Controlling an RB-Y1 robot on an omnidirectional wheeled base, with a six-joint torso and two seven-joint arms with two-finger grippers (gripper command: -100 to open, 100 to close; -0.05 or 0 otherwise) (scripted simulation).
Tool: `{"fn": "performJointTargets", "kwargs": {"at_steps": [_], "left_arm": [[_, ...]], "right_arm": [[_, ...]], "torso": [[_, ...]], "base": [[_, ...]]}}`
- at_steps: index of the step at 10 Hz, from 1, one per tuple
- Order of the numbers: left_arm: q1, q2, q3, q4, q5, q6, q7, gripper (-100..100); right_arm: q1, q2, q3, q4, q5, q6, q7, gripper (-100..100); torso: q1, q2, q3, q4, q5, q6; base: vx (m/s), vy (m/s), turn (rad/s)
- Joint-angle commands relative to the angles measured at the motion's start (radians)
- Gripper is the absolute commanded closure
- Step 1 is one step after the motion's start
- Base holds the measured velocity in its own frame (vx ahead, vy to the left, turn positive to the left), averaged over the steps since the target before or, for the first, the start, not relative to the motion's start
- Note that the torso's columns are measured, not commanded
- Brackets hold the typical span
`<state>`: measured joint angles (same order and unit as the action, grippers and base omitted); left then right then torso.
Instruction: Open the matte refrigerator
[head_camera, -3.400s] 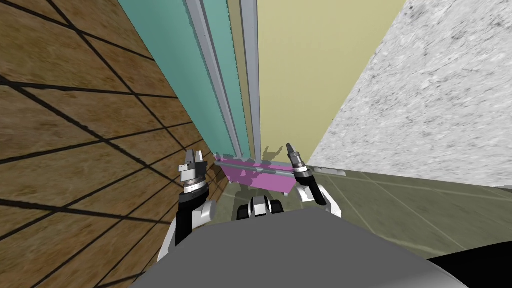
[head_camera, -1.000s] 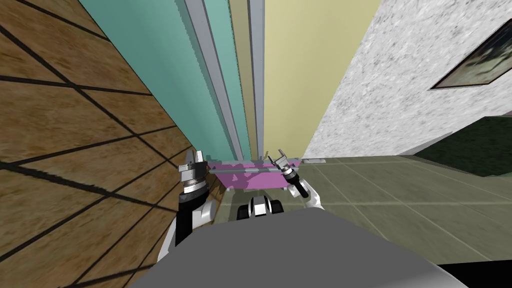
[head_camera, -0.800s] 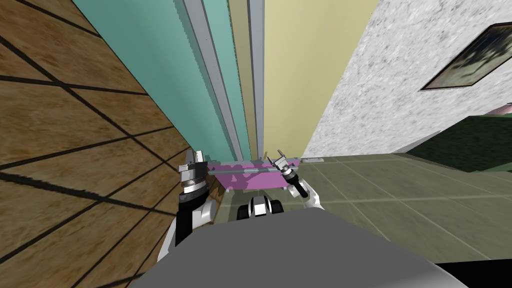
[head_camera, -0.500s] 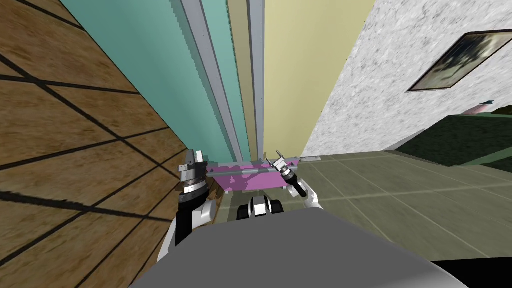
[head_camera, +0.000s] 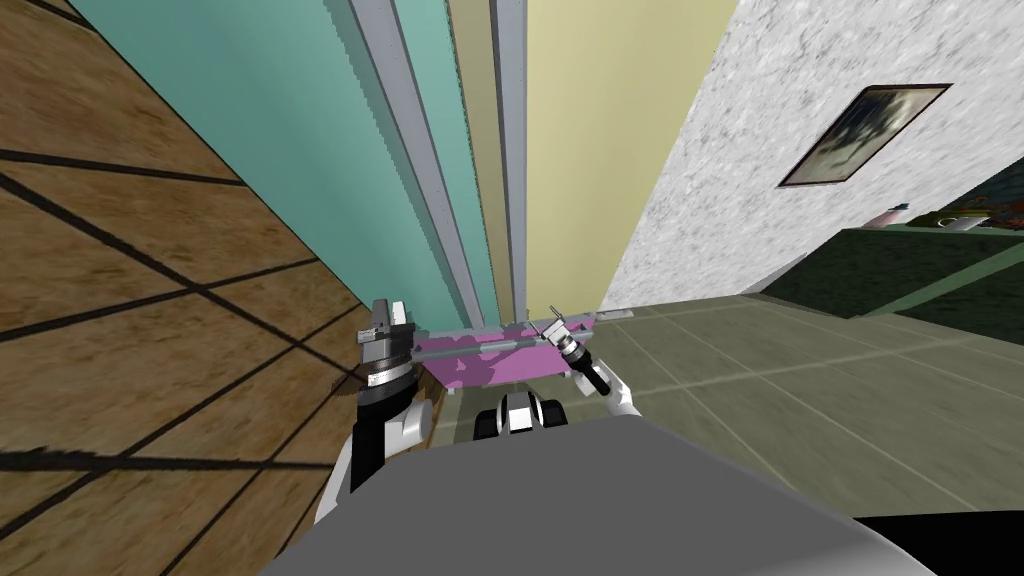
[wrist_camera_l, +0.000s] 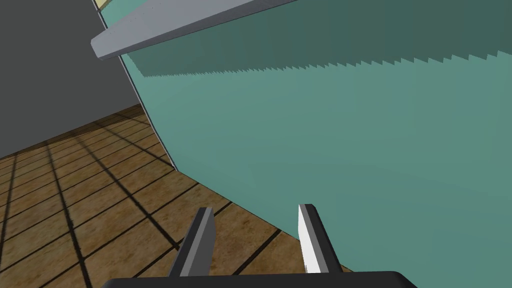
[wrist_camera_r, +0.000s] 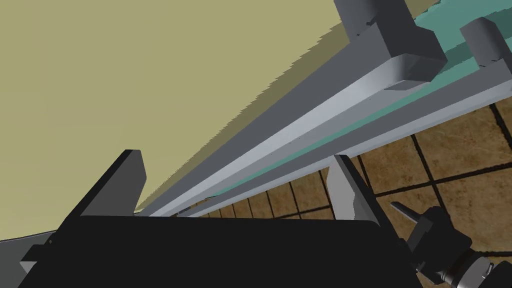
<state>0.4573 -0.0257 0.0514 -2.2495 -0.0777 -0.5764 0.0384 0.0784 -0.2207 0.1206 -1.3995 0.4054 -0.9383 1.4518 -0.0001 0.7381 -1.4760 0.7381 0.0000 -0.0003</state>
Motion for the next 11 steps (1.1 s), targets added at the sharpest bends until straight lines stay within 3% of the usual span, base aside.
{"fn": "performJointTargets", "kwargs": {"at_steps": [1,2,7,9,10,11], "left_arm": [[0.000,0.000,0.000,0.000,0.000,0.000,0.000,0],[0.000,0.000,0.000,0.000,0.000,0.000,0.000,0],[0.000,0.000,0.000,0.000,0.000,0.000,0.000,0],[0.000,0.000,0.000,0.000,0.000,0.000,0.000,0],[0.000,0.000,0.000,0.000,0.000,0.000,0.000,0],[0.000,0.000,0.000,0.000,0.000,0.000,0.000,0]], "right_arm": [[-0.015,0.006,-0.001,0.044,0.023,-0.022,0.069,-100],[-0.026,0.012,-0.003,0.080,0.042,-0.040,0.102,-100],[-0.044,0.029,-0.008,0.148,0.079,-0.074,0.209,-100],[-0.059,0.049,-0.015,0.209,0.112,-0.104,0.275,-100],[-0.059,0.049,-0.015,0.209,0.112,-0.104,0.291,-100],[-0.065,0.061,-0.018,0.237,0.126,-0.118,0.327,-100]], "torso": [[0.001,0.000,0.000,0.000,0.000,0.001],[0.000,0.000,0.000,0.000,0.000,0.000],[0.000,0.000,0.000,0.000,0.000,0.001],[0.000,0.000,0.000,0.000,0.000,0.000],[0.001,-0.001,0.000,0.000,0.000,0.000],[0.000,0.000,0.000,0.000,0.000,0.000]], "base": [[0.030,0.040,-0.068],[0.034,0.040,-0.141],[0.030,0.033,-0.097],[0.038,0.046,-0.159],[0.037,0.046,-0.065],[0.046,0.034,-0.121]]}}
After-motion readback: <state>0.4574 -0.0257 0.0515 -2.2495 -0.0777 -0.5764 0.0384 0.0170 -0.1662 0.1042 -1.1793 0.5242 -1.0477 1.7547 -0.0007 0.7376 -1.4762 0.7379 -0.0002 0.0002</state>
